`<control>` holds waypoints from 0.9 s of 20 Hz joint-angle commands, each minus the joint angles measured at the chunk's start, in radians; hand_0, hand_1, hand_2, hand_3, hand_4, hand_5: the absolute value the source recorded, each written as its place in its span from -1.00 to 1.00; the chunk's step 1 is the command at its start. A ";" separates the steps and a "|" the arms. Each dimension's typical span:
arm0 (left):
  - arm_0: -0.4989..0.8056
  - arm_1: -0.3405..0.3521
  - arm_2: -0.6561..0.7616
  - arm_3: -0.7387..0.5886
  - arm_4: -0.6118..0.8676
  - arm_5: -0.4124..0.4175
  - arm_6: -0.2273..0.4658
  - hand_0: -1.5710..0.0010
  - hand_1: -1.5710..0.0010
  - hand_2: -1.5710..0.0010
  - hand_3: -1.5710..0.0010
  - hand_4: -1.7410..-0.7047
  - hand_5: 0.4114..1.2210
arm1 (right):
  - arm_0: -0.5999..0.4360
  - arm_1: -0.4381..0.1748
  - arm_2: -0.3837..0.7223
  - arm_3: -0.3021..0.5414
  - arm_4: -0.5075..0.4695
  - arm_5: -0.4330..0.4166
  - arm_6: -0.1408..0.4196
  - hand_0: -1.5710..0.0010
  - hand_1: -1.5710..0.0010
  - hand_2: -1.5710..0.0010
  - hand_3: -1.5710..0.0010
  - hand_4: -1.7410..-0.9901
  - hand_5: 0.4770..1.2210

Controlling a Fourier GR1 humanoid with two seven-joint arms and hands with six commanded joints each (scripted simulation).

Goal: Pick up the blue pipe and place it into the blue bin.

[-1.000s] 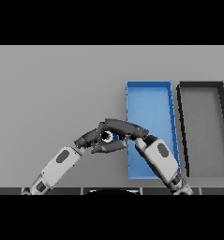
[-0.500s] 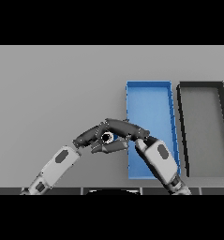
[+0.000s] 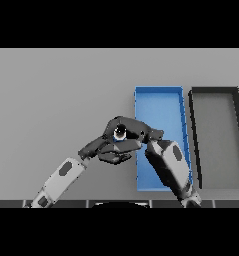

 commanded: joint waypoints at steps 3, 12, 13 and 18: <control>0.012 0.012 0.002 -0.010 0.008 -0.005 0.001 1.00 1.00 1.00 1.00 0.69 -0.73 | -0.075 -0.023 -0.036 0.002 -0.110 -0.074 0.065 -1.00 -1.00 -1.00 -1.00 -0.34 1.00; 0.019 0.018 -0.005 -0.018 0.006 -0.015 -0.006 1.00 1.00 1.00 1.00 0.69 -0.82 | -0.425 -0.174 -0.212 0.149 -0.152 -0.206 -0.009 -1.00 -1.00 -1.00 -1.00 -0.35 1.00; 0.022 0.019 -0.006 -0.016 0.004 -0.014 -0.001 1.00 1.00 1.00 1.00 0.70 -0.82 | -0.437 -0.192 -0.227 0.187 -0.124 -0.216 -0.036 -1.00 -1.00 -1.00 -1.00 -0.35 1.00; 0.034 0.039 0.000 -0.044 -0.006 0.001 0.004 1.00 1.00 1.00 1.00 0.75 -0.84 | -0.438 -0.298 -0.292 0.374 -0.015 -0.250 -0.059 -1.00 -1.00 -1.00 -1.00 -0.35 1.00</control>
